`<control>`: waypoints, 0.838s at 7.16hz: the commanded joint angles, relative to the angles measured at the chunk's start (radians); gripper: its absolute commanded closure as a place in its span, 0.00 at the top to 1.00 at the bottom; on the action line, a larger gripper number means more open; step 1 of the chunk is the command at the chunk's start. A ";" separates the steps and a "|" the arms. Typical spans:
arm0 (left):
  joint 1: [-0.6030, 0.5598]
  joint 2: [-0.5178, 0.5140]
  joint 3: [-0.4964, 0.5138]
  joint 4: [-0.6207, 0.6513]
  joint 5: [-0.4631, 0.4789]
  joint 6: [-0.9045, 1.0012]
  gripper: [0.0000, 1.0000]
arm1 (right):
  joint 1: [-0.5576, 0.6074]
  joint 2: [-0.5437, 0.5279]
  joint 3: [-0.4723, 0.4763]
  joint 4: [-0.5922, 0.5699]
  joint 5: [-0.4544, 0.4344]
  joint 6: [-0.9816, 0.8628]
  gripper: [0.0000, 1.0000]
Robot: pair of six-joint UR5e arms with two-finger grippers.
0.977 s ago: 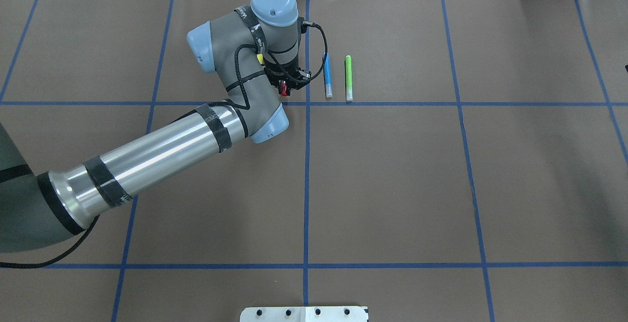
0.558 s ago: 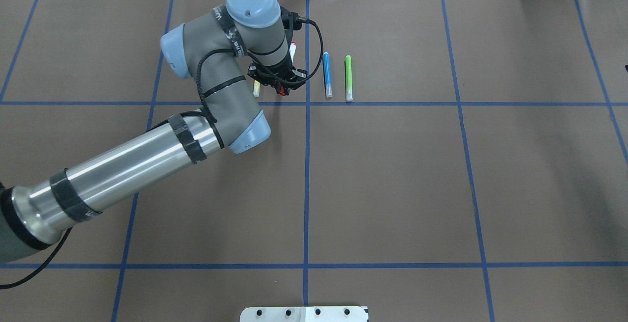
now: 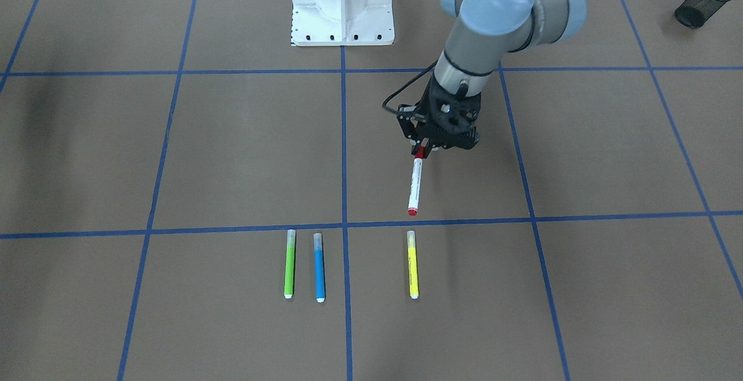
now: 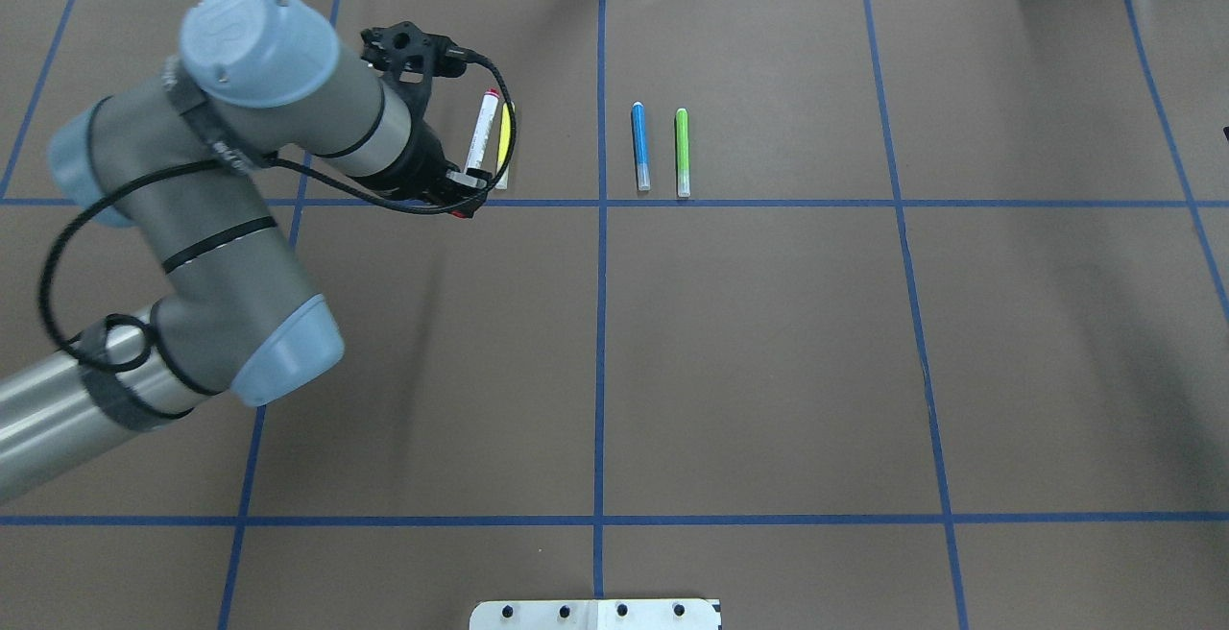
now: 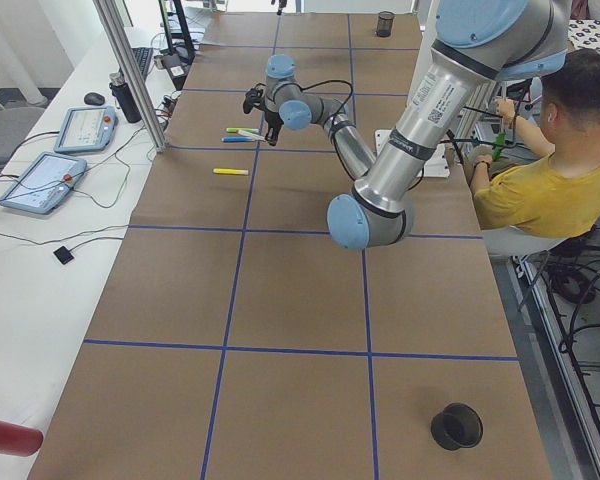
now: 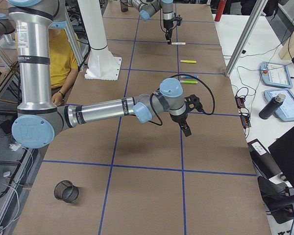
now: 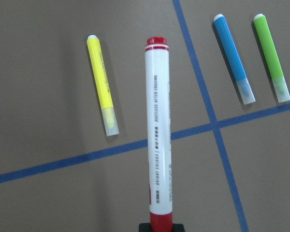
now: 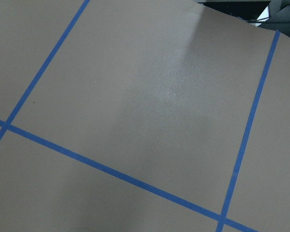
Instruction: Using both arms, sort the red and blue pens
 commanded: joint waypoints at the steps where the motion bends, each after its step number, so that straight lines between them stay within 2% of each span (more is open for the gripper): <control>1: -0.055 0.171 -0.196 0.004 -0.003 0.005 0.00 | 0.000 0.000 0.002 0.000 0.000 0.000 1.00; 3: -0.127 0.348 -0.319 0.004 -0.018 0.009 0.00 | 0.000 0.000 0.002 0.000 0.000 0.000 1.00; 4: -0.202 0.429 -0.376 0.002 -0.073 0.046 0.00 | 0.000 0.000 0.000 0.000 0.000 0.000 1.00; 6: -0.401 0.618 -0.453 0.002 -0.190 0.271 0.00 | 0.000 0.000 0.000 0.000 0.002 0.000 1.00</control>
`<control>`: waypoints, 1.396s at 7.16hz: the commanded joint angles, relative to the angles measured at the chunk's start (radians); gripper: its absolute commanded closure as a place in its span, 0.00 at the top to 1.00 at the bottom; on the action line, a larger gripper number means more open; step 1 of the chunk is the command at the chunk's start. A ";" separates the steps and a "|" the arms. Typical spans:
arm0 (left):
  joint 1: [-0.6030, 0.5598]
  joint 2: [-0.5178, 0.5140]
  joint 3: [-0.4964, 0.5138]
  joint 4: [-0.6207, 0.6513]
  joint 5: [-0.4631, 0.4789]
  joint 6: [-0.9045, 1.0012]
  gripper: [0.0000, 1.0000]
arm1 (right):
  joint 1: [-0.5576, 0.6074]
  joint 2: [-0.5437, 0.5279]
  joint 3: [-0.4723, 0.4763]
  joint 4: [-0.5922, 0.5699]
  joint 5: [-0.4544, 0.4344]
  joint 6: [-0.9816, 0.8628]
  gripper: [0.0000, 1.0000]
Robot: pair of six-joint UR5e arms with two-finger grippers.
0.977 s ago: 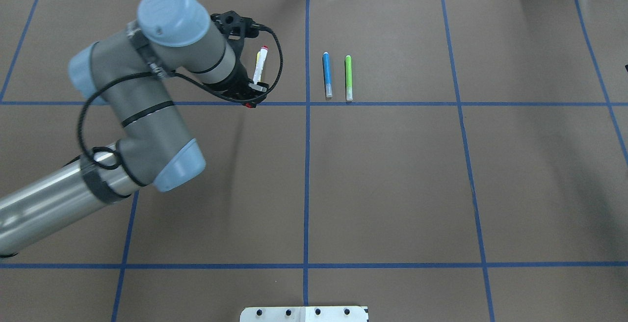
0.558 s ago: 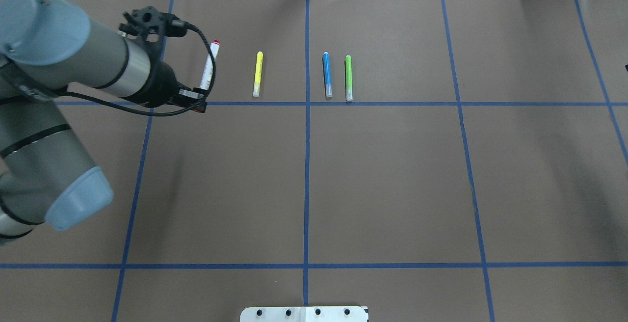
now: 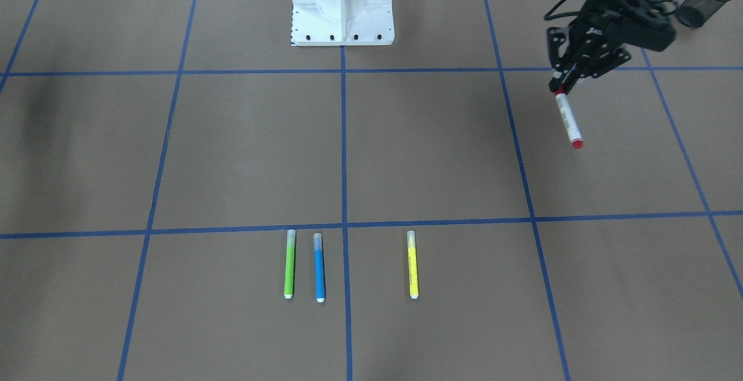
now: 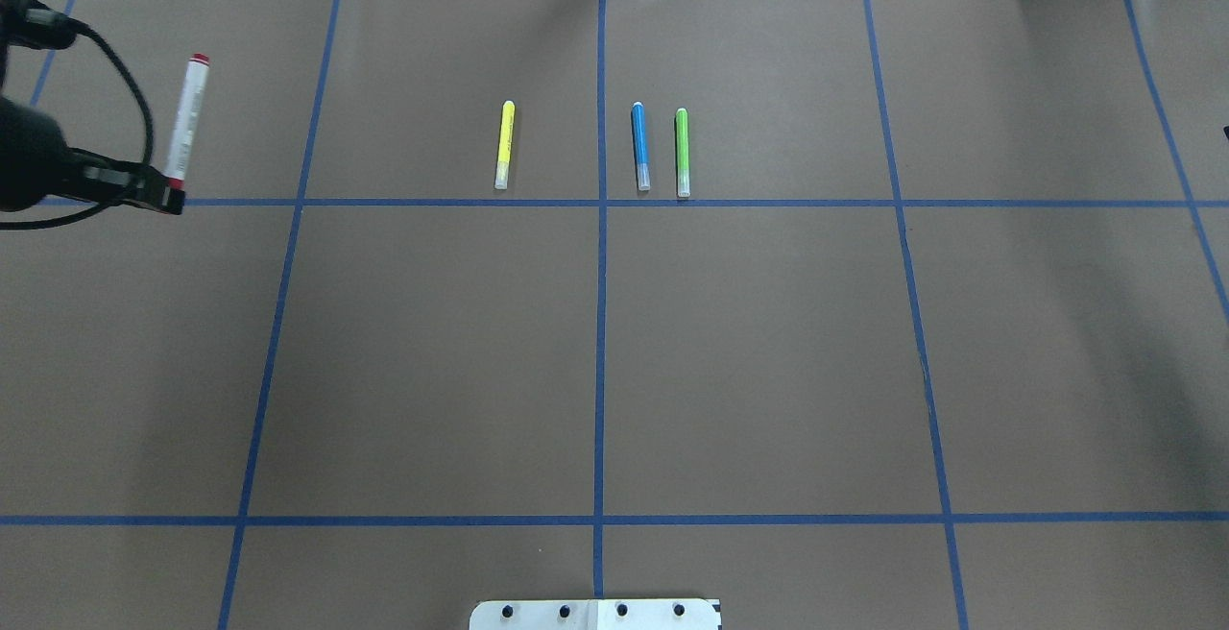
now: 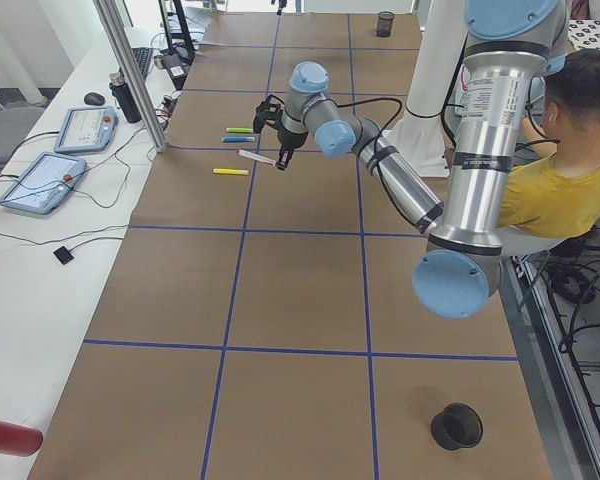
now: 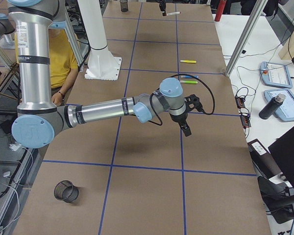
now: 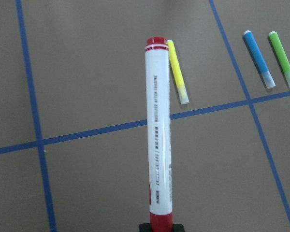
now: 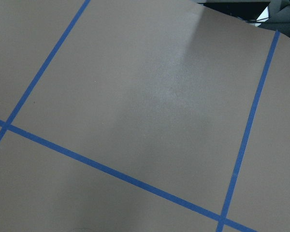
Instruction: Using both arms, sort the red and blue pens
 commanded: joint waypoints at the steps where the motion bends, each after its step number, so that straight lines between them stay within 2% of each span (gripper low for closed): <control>1: -0.245 0.222 -0.052 0.001 -0.101 0.308 0.00 | 0.000 -0.001 0.001 0.000 0.001 0.000 1.00; 4: -0.531 0.439 -0.023 -0.005 -0.314 0.465 0.00 | 0.000 -0.001 0.001 0.000 0.001 0.000 1.00; 5: -0.614 0.490 0.024 -0.002 -0.345 0.624 0.00 | 0.000 -0.001 0.001 0.000 0.001 0.000 1.00; 7: -0.800 0.544 0.194 -0.002 -0.425 0.861 0.00 | 0.000 -0.001 0.001 0.000 0.001 0.000 1.00; 8: -0.884 0.593 0.269 -0.004 -0.442 0.936 0.00 | 0.000 -0.001 0.001 0.000 0.001 0.000 1.00; 10: -0.978 0.724 0.330 0.005 -0.442 0.992 0.00 | 0.000 0.000 0.003 0.002 0.000 0.000 1.00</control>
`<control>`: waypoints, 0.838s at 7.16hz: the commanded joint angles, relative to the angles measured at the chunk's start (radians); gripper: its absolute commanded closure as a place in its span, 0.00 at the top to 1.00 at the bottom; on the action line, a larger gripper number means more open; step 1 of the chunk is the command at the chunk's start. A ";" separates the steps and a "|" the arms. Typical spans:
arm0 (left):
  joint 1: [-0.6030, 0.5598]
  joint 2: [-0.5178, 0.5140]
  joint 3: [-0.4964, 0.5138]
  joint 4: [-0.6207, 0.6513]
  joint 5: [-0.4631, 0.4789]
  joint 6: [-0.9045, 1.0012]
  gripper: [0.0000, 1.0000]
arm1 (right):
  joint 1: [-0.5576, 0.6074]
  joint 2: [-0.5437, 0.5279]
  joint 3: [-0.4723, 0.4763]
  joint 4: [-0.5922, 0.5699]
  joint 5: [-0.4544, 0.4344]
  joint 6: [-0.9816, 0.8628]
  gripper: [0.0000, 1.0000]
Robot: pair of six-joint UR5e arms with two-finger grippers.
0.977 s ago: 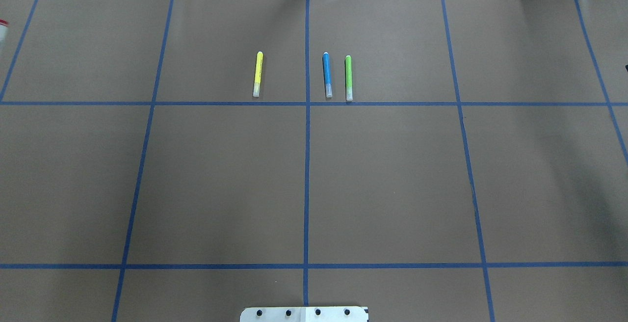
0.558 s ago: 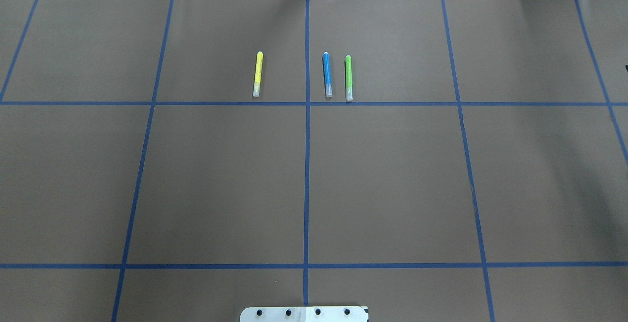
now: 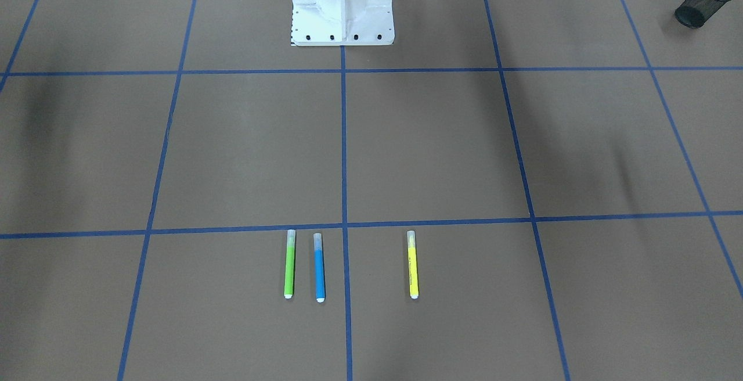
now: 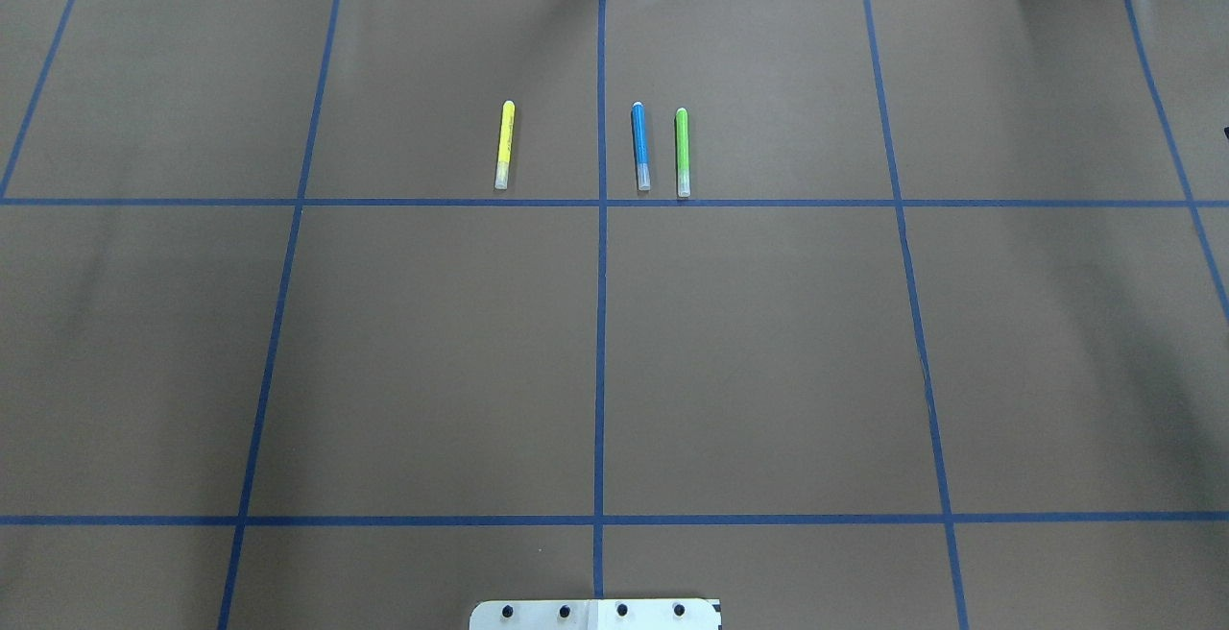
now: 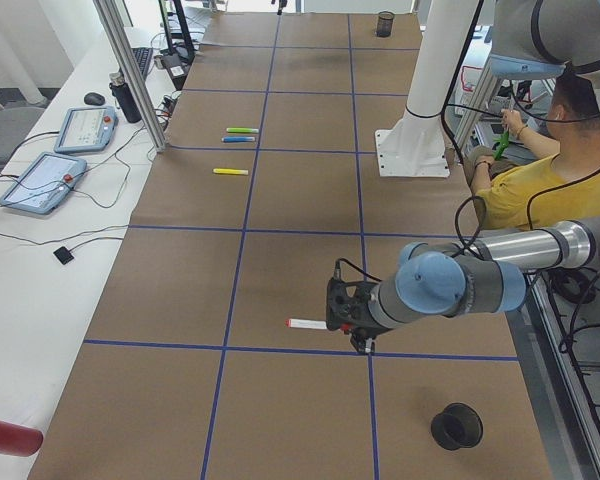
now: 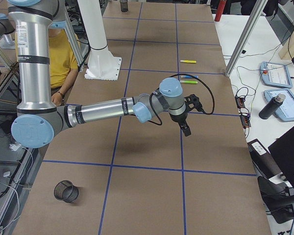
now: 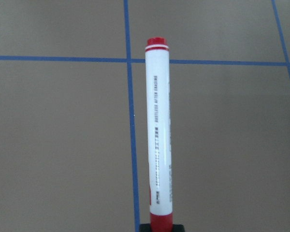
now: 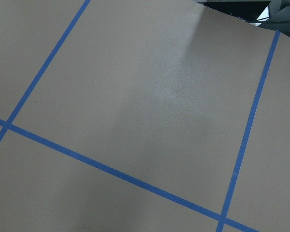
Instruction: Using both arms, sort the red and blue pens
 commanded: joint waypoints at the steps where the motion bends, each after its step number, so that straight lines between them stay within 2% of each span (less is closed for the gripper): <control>1: -0.117 0.106 0.067 0.061 0.001 0.034 0.00 | 0.000 0.001 0.004 0.001 -0.001 -0.002 1.00; 3: -0.179 0.204 0.069 0.153 0.000 0.109 0.00 | 0.000 0.000 -0.035 0.080 -0.001 0.000 1.00; 4: -0.232 0.215 0.060 0.264 0.000 0.135 0.00 | 0.000 0.000 -0.051 0.084 -0.001 0.000 0.99; 6: -0.279 0.206 0.040 0.578 0.017 0.206 0.00 | 0.002 0.000 -0.052 0.076 -0.001 0.078 1.00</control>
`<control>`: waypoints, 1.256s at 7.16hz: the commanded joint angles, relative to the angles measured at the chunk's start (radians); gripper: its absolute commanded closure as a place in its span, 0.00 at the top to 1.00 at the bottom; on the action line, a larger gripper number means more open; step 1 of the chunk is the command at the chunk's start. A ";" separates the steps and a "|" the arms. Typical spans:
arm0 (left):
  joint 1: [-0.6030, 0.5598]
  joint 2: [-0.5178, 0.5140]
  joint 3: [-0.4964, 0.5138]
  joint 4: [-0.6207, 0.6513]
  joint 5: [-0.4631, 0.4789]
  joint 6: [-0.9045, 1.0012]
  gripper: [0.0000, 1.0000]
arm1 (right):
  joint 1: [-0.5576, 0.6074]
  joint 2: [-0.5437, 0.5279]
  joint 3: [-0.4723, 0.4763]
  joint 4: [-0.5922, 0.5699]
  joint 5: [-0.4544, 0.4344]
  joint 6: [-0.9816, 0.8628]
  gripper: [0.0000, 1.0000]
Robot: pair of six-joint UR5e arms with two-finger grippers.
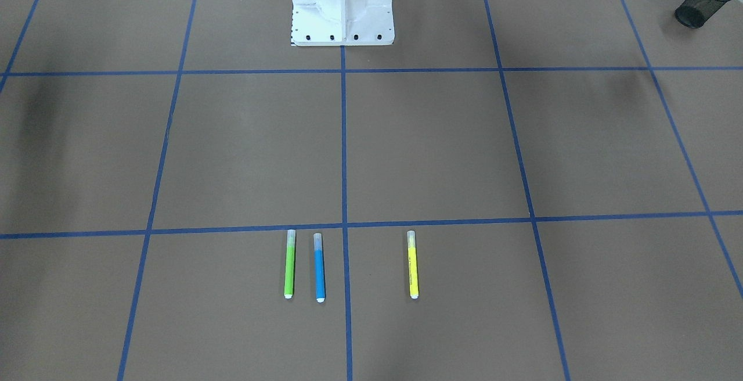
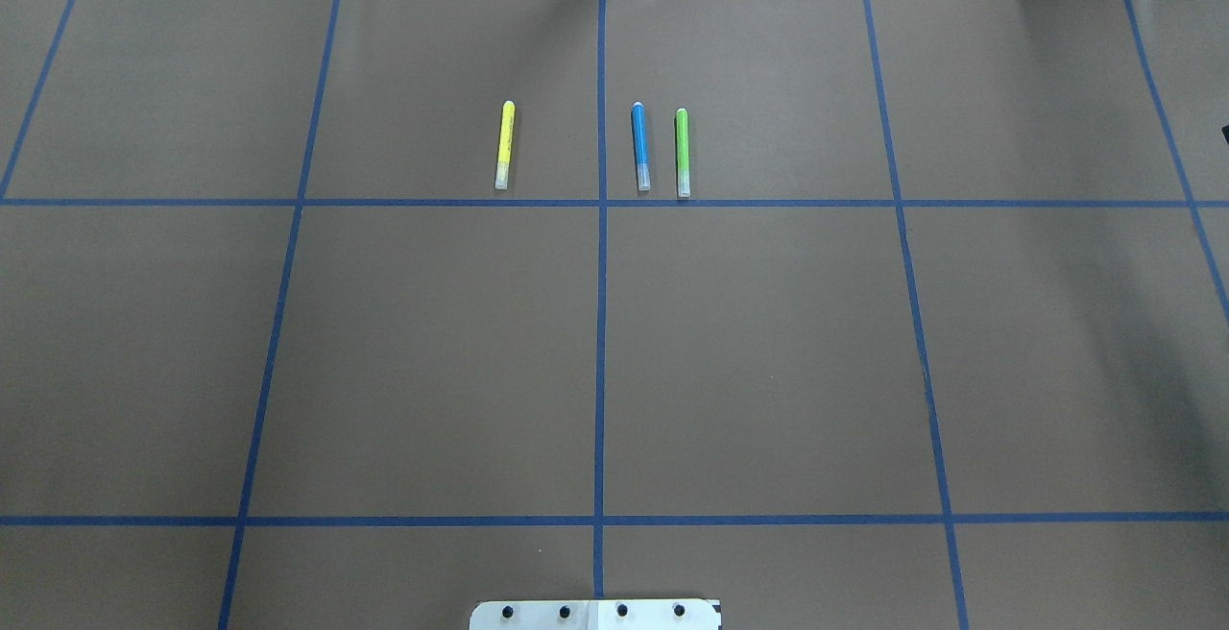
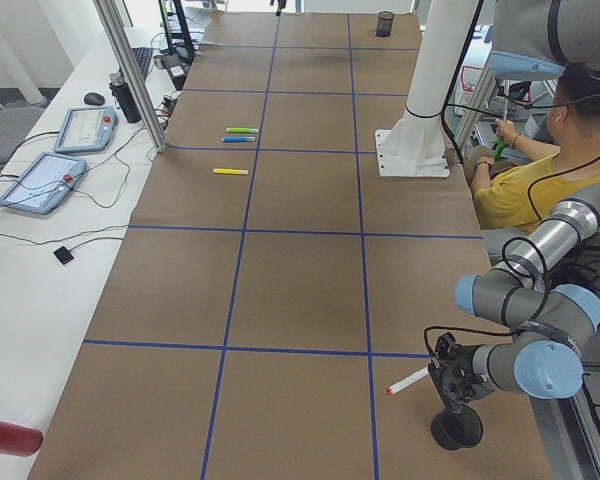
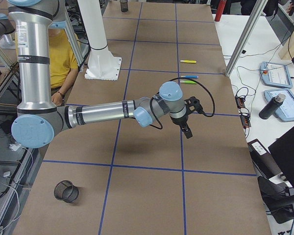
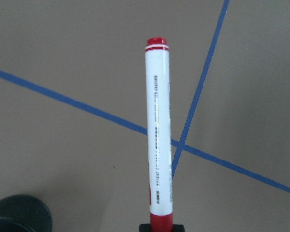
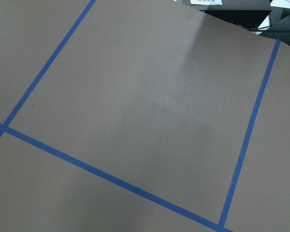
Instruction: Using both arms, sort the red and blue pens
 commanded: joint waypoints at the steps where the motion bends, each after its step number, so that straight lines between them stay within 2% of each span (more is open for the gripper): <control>1: -0.074 -0.007 -0.049 0.317 0.047 0.045 0.00 | 0.001 0.000 -0.003 0.001 0.000 0.068 1.00; 2: -0.180 -0.056 -0.082 0.475 0.119 0.044 0.00 | 0.001 0.000 -0.004 -0.003 0.002 0.070 1.00; 3: -0.282 -0.178 -0.080 0.672 0.236 0.044 0.00 | 0.001 0.000 -0.010 -0.008 0.002 0.071 1.00; 4: -0.371 -0.256 -0.080 0.799 0.306 0.040 0.00 | 0.000 0.000 -0.015 -0.005 0.002 0.071 1.00; 5: -0.408 -0.262 -0.055 0.812 0.316 0.025 0.00 | 0.001 -0.002 -0.015 -0.006 0.002 0.073 1.00; 9: -0.422 -0.298 0.213 0.814 0.313 -0.088 0.00 | 0.000 -0.002 -0.014 0.003 -0.003 0.088 1.00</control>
